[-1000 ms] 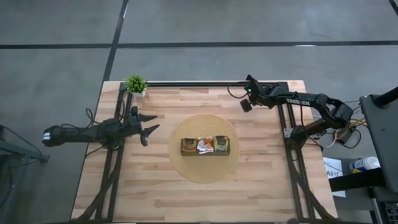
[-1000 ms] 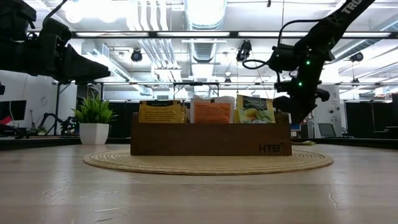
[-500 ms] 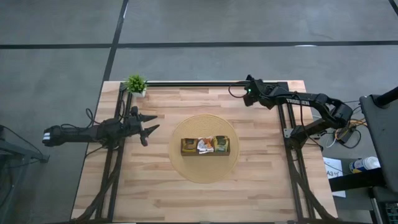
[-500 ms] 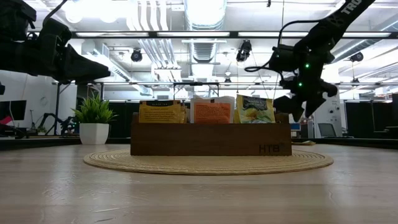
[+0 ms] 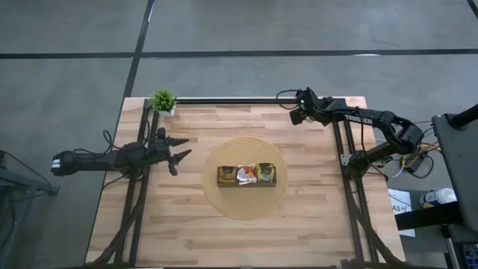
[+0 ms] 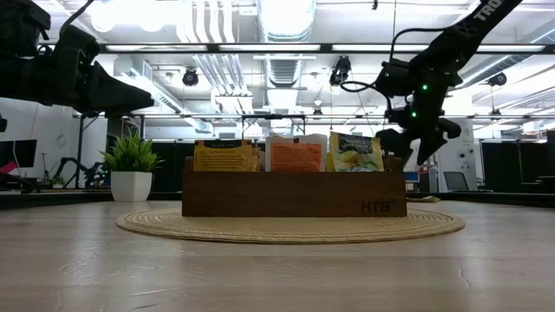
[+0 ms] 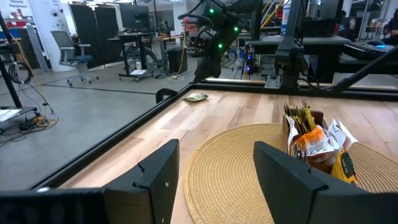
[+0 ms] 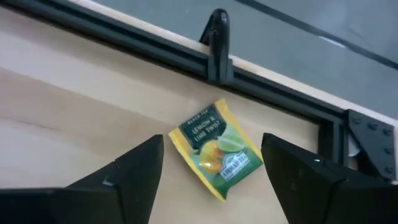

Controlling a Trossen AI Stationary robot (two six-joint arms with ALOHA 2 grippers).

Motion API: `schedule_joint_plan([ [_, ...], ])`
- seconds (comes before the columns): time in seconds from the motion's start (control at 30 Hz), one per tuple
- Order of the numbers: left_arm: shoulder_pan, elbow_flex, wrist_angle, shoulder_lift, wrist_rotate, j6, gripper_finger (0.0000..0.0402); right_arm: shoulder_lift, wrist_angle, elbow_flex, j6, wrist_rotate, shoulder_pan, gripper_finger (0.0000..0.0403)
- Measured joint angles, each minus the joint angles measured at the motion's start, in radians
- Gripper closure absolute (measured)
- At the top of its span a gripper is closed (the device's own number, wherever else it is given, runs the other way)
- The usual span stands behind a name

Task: Pick & Place Tea
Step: Put the lemon tea sachet into the right section of the wooden organizer

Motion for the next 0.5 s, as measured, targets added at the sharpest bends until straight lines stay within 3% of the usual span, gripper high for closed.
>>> schedule_joint_plan([
  [0.17,0.001,0.0,0.0,0.0,0.0,0.0,0.0199,0.0,-0.004,0.013,0.015,-0.098,0.003,0.0137],
  [0.27,0.001,0.0,0.0,0.0,0.0,0.0,0.0199,0.0,-0.006,0.01,0.119,-0.11,-0.003,0.0141],
  [0.5,0.001,0.0,0.0,0.0,0.0,0.0,0.0199,0.035,-0.012,0.002,0.212,-0.209,-0.106,0.0143],
])
